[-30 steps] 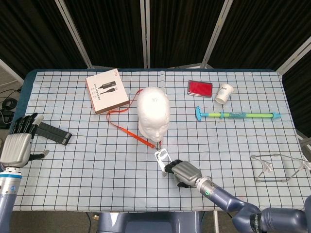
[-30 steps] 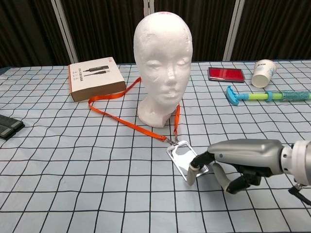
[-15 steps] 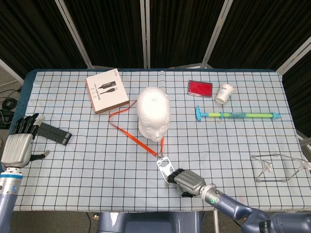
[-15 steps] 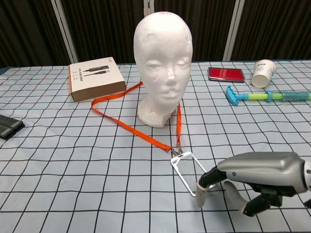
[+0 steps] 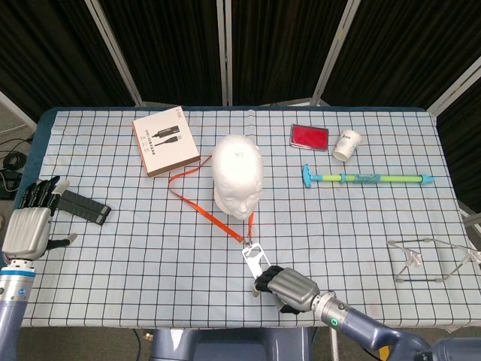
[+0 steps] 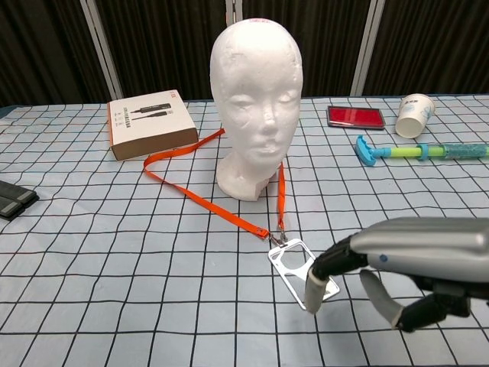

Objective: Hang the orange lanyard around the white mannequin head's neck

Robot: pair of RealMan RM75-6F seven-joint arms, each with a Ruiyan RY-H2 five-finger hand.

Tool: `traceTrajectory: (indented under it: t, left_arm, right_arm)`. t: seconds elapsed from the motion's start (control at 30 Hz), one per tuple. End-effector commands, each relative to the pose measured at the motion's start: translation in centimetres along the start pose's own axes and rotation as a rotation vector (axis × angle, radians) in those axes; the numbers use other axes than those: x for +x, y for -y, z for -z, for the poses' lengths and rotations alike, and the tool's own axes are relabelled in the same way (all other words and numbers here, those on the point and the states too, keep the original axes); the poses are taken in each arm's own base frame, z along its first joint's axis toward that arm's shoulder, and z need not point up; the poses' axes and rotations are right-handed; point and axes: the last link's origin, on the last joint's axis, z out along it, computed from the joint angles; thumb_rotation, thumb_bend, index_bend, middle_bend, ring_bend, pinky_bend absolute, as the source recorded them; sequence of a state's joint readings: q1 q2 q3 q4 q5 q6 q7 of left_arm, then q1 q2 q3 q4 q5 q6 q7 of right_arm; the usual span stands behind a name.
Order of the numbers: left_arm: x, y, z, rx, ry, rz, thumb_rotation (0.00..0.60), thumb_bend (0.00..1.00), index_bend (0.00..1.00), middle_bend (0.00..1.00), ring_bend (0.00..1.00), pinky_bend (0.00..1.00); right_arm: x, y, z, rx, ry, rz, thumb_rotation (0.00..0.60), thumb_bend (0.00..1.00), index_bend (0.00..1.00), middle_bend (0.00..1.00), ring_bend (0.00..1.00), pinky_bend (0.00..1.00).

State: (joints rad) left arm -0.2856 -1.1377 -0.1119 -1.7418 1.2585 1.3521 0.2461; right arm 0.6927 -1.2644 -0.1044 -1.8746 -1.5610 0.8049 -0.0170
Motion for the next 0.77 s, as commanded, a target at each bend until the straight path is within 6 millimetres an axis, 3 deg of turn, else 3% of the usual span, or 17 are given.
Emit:
traceTrajectory:
  t: [0.03,0.13,0.2,0.23,0.27,0.37,0.43,0.57,0.77]
  left_arm:
    - [0.0,0.1,0.2,-0.002,0.000,0.002,0.600,0.00,0.00,0.00,0.00,0.00]
    - [0.0,0.1,0.5,-0.006,-0.002,0.005,0.600,0.00,0.00,0.00,0.00,0.00]
    - [0.1,0.3,0.9,-0.008,-0.006,0.008,0.600,0.00,0.00,0.00,0.00,0.00]
    - [0.0,0.3,1.0,-0.009,-0.007,0.009,0.600,0.00,0.00,0.00,0.00,0.00]
    - [0.0,0.5,1.3,-0.010,-0.008,0.011,0.600,0.00,0.00,0.00,0.00,0.00]
    - [-0.1,0.8,2.0,-0.015,-0.013,0.010,0.600,0.00,0.00,0.00,0.00,0.00]
    - [-0.1,0.9,2.4,-0.022,-0.020,0.009,0.600,0.00,0.00,0.00,0.00,0.00]
    - [-0.2,1.0,3.3,-0.033,-0.035,0.016,0.600,0.00,0.00,0.00,0.00,0.00]
    - [-0.3,1.3,4.2,-0.040,-0.042,0.018,0.600,0.00,0.00,0.00,0.00,0.00]
  right_arm:
    - [1.9,-1.4,2.9,-0.021,-0.120,0.105,0.600,1.00,0.33,0.23,0.19,0.17]
    - [3.4,-2.8,6.0,-0.059,-0.224,0.200,0.600,0.89,0.33,0.22,0.17,0.13]
    - [4.2,-3.8,8.6,-0.095,-0.307,0.242,0.600,0.71,0.33,0.21,0.15,0.06]
    - [4.5,-4.2,9.6,-0.115,-0.344,0.255,0.600,0.55,0.32,0.19,0.13,0.02]
    - [4.9,-4.9,10.9,-0.149,-0.400,0.270,0.600,0.38,0.30,0.16,0.09,0.00]
    - [5.4,-6.4,13.9,-0.266,-0.558,0.312,0.600,0.07,0.22,0.06,0.00,0.00]
    - [5.3,-7.2,15.2,-0.328,-0.622,0.318,0.600,0.01,0.15,0.01,0.00,0.00]
    - [4.9,-8.7,17.6,-0.439,-0.704,0.304,0.600,0.00,0.02,0.00,0.00,0.00]
    - [4.0,-10.8,19.2,-0.579,-0.735,0.314,0.600,0.00,0.00,0.00,0.00,0.00]
